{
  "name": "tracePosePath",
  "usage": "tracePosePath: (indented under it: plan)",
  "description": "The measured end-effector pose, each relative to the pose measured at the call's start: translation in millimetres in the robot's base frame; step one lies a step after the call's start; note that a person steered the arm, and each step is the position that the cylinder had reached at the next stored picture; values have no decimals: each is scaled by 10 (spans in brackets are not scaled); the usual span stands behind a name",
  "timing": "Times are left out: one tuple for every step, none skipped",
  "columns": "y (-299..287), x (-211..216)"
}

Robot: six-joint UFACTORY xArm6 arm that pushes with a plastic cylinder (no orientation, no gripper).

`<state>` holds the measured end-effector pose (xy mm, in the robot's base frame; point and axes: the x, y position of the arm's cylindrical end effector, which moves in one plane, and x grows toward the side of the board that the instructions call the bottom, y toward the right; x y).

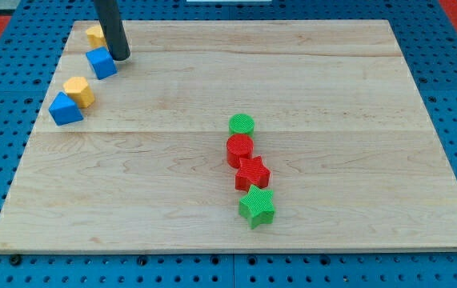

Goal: Adjust the hexagon between the blue blocks

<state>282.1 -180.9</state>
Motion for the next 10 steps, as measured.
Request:
tracePosePath:
  plan:
    - [-253,16]
    - [-451,222]
    - [-464,152]
    - [-544,-16]
    - [-1025,-15]
    - [-1232,69]
    - [-1129,289]
    - [-855,368]
    - [-670,368]
    - [-663,293]
